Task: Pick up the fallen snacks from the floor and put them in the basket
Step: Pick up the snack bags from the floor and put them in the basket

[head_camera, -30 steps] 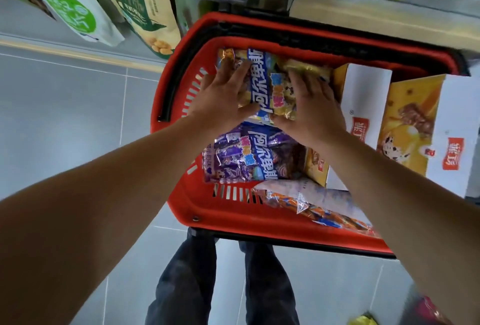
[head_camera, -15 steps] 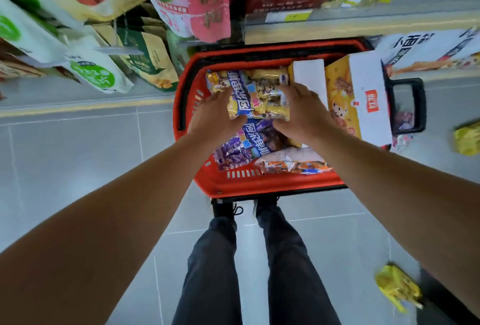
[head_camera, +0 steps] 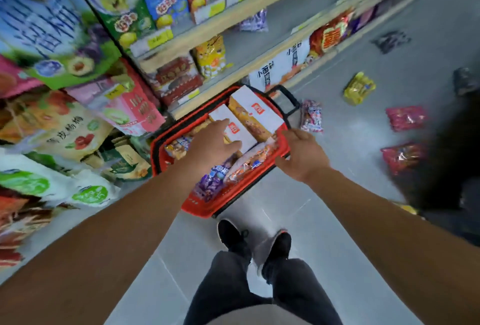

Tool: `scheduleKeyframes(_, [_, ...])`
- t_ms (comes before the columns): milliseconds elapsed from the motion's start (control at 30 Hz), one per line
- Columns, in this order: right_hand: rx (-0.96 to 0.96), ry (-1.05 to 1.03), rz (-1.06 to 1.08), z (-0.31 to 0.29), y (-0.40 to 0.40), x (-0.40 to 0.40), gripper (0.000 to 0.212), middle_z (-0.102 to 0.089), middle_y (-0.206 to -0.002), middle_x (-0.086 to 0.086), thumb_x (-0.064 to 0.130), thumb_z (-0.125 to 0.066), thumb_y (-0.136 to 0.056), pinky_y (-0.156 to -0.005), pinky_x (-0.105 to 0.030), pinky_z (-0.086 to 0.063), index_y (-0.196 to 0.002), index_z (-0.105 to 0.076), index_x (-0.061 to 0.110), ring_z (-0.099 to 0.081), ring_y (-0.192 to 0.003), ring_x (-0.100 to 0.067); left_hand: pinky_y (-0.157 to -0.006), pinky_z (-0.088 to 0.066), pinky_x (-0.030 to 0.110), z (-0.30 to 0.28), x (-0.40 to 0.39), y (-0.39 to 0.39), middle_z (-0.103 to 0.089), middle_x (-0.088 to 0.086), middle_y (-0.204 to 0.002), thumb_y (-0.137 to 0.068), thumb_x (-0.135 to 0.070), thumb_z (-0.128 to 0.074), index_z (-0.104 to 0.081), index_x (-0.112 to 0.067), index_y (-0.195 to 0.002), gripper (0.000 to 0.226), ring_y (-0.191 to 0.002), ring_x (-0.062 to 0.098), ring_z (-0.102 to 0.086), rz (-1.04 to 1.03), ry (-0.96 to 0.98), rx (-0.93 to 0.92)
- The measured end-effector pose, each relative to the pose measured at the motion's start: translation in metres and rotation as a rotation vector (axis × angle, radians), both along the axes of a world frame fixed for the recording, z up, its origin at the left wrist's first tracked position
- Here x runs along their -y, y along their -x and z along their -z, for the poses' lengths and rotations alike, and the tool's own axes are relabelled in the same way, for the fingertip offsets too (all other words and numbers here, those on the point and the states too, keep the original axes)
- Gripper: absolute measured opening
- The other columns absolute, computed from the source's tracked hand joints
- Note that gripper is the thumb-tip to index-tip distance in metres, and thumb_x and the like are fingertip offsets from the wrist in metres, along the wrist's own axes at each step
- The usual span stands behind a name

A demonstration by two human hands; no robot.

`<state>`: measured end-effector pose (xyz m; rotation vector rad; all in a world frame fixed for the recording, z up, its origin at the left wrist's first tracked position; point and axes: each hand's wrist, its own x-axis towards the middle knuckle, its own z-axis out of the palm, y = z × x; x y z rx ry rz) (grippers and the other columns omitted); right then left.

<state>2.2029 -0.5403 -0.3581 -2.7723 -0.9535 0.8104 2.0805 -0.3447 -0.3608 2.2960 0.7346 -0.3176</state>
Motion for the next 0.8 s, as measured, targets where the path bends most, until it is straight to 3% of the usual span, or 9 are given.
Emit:
scheduleKeyframes(133, [0.028, -0.006, 0.16, -0.035, 0.011, 0.079, 0.075, -0.029, -0.16, -0.005, 0.042, -0.064, -0.09, -0.115, -0.041, -0.034, -0.154, -0.032, 0.02, -0.026, -0.146, -0.03, -0.097, -0.04, 0.029, -0.039, 0.074, -0.029, -0.056, 0.009, -0.137, -0.088, -0.04, -0.067, -0.049, -0.009, -0.141, 0.063, -0.122, 0.027, -0.055, 0.153, -0.013, 0.088])
scheduleKeyframes(200, [0.056, 0.004, 0.23, -0.05, 0.02, 0.123, 0.076, -0.027, -0.161, -0.006, 0.043, -0.063, -0.091, -0.117, -0.041, -0.031, -0.155, -0.03, 0.018, -0.025, -0.146, -0.03, -0.101, -0.041, 0.033, -0.05, 0.114, -0.038, -0.059, 0.012, -0.132, -0.085, -0.044, -0.066, -0.049, -0.007, -0.141, 0.069, -0.123, 0.03, -0.054, 0.238, -0.025, 0.1])
scheduleKeyframes(400, [0.135, -0.023, 0.473, -0.074, 0.075, 0.27, 0.076, -0.033, -0.157, -0.005, 0.045, -0.062, -0.089, -0.116, -0.038, -0.031, -0.153, -0.032, 0.017, -0.028, -0.144, -0.029, -0.106, -0.032, 0.028, -0.074, 0.247, -0.033, -0.046, 0.013, -0.149, -0.088, -0.037, -0.067, -0.041, -0.011, -0.147, 0.069, -0.136, 0.026, -0.044, 0.502, -0.107, 0.158])
scheduleKeyframes(567, [0.165, -0.017, 0.657, -0.081, 0.136, 0.383, 0.074, -0.033, -0.157, -0.006, 0.045, -0.061, -0.09, -0.116, -0.036, -0.027, -0.152, -0.033, 0.016, -0.03, -0.143, -0.03, -0.109, -0.033, 0.031, -0.083, 0.348, -0.011, -0.046, 0.012, -0.149, -0.086, -0.039, -0.069, -0.044, -0.012, -0.146, 0.07, -0.136, 0.026, -0.044, 0.644, -0.114, 0.193])
scheduleKeyframes(800, [0.188, 0.025, 0.941, -0.089, 0.228, 0.534, 0.074, -0.034, -0.155, -0.005, 0.047, -0.061, -0.09, -0.113, -0.04, -0.035, -0.151, -0.034, 0.016, -0.035, -0.139, -0.031, -0.111, -0.03, 0.03, -0.098, 0.499, 0.023, -0.041, 0.011, -0.152, -0.087, -0.042, -0.067, -0.038, -0.012, -0.149, 0.074, -0.139, 0.026, -0.04, 0.875, -0.107, 0.223])
